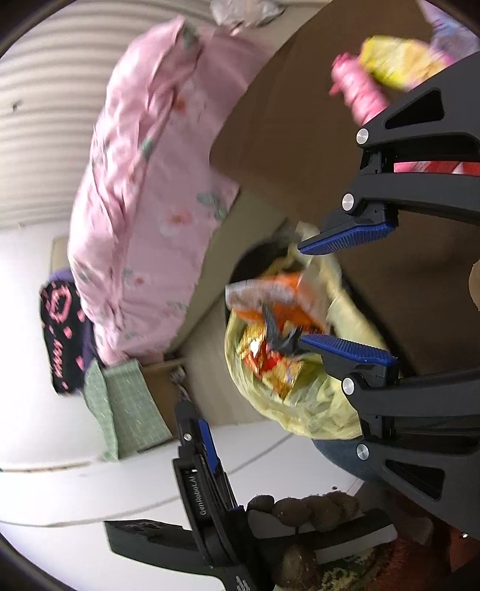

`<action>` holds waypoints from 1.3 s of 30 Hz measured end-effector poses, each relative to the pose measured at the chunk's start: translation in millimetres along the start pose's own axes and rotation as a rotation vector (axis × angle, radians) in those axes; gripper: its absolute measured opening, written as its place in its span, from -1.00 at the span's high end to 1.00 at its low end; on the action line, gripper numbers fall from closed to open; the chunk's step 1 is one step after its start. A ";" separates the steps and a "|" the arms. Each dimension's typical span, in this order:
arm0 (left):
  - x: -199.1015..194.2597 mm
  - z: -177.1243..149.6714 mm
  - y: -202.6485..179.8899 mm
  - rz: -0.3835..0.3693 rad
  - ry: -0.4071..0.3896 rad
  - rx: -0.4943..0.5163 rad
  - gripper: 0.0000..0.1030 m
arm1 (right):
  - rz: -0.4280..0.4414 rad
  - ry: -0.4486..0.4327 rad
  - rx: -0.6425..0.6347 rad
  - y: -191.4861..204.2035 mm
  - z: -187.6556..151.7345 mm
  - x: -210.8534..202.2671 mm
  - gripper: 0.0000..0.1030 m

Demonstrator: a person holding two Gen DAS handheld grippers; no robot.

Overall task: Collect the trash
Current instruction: 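Move both tools back to the remaining wrappers on the table, then grasp the blue-white wrapper with the right tool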

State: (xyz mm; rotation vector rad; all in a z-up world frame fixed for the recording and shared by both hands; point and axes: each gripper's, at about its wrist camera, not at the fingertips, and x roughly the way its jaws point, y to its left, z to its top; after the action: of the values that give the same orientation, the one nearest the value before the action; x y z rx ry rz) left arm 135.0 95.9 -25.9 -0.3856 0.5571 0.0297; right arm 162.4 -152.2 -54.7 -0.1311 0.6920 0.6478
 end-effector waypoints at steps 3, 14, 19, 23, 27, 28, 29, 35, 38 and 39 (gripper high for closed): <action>-3.6 -4.3 -25.2 -0.032 0.001 0.053 0.09 | -0.093 -0.020 0.029 -20.5 -16.4 -31.2 0.18; 10.6 -52.7 -135.2 -0.285 0.125 0.312 -0.02 | -0.327 -0.047 0.276 -117.7 -102.2 -124.9 0.16; 23.6 -81.3 -182.0 -0.399 0.211 0.428 -0.02 | -0.337 -0.070 0.376 -147.0 -136.3 -146.0 -0.05; 34.3 -98.2 -213.7 -0.471 0.264 0.502 -0.02 | -0.317 -0.082 0.411 -158.6 -154.5 -153.0 -0.06; 47.2 -115.5 -235.3 -0.470 0.302 0.532 -0.02 | -0.379 -0.006 0.322 -155.5 -158.3 -140.9 -0.06; 51.8 -119.1 -239.4 -0.463 0.310 0.541 -0.02 | -0.386 0.010 0.314 -156.1 -158.7 -137.2 -0.06; 53.7 -120.7 -241.0 -0.458 0.313 0.546 -0.02 | -0.394 0.026 0.307 -157.0 -158.4 -132.1 -0.06; 62.6 -126.5 -242.7 -0.412 0.316 0.574 -0.02 | -0.360 0.031 0.271 -157.0 -154.2 -109.8 -0.06; 68.1 -126.4 -240.4 -0.387 0.319 0.576 -0.02 | -0.342 0.010 0.236 -153.2 -148.2 -104.3 -0.06; 69.6 -125.5 -239.6 -0.383 0.321 0.572 -0.02 | -0.354 0.001 0.227 -154.2 -144.9 -103.0 -0.06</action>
State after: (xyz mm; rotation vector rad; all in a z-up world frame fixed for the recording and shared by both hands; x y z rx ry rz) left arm 161.6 -177.5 -76.4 0.0714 0.7692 -0.5582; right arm 114.0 -374.2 -116.1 -0.0419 0.7174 0.2284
